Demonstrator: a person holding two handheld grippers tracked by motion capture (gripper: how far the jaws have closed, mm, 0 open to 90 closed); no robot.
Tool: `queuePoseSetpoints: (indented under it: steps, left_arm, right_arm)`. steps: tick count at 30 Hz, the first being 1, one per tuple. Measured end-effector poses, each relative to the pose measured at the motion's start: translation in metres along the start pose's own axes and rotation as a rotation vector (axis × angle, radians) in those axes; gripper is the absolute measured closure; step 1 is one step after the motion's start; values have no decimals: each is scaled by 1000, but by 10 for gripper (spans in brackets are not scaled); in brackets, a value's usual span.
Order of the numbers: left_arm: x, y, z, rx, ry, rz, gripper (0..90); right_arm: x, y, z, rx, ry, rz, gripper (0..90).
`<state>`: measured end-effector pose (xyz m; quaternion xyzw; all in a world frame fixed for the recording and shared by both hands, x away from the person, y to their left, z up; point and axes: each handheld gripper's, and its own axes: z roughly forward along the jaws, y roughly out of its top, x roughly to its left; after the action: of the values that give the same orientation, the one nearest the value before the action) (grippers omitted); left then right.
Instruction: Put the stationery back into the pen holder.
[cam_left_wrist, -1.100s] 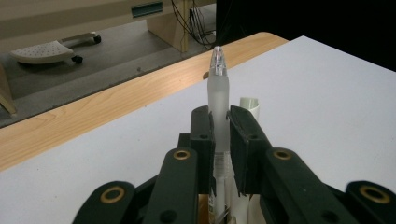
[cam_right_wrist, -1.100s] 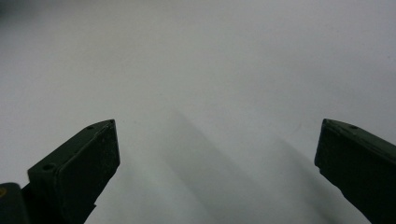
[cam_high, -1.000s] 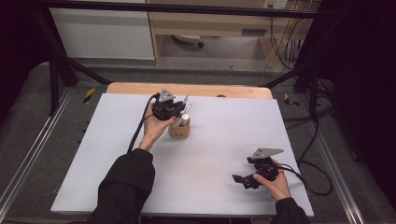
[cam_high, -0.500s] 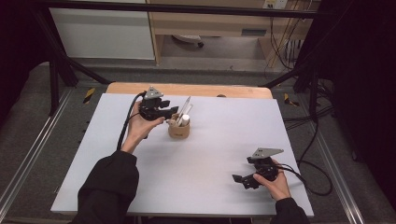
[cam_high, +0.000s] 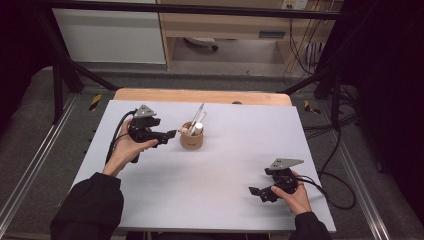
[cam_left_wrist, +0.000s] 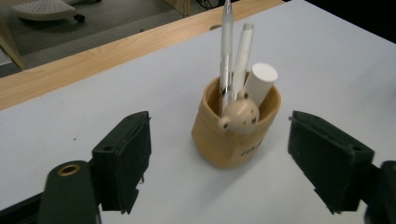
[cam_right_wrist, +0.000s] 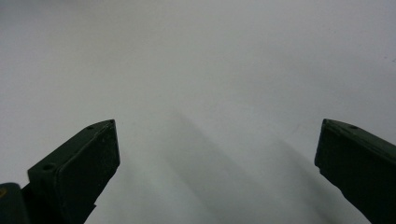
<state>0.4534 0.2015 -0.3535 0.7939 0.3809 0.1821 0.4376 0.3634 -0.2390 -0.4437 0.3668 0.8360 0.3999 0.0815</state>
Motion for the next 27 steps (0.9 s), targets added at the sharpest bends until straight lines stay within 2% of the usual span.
queuePoseSetpoints:
  steps: [7,12,18,27]
  left_arm:
    - [-2,-39,-9,43,0,11,111]
    - [0,-69,-14,63,4,-11,101]
    - [-1,-102,-23,80,4,-16,103]
    - [-2,-134,-37,118,7,10,102]
  right_arm:
    - [0,0,0,-1,-2,2,6]
    - [0,0,0,2,-5,1,6]
    - [0,0,0,3,-9,2,6]
    - [0,-1,0,4,-14,-5,6]
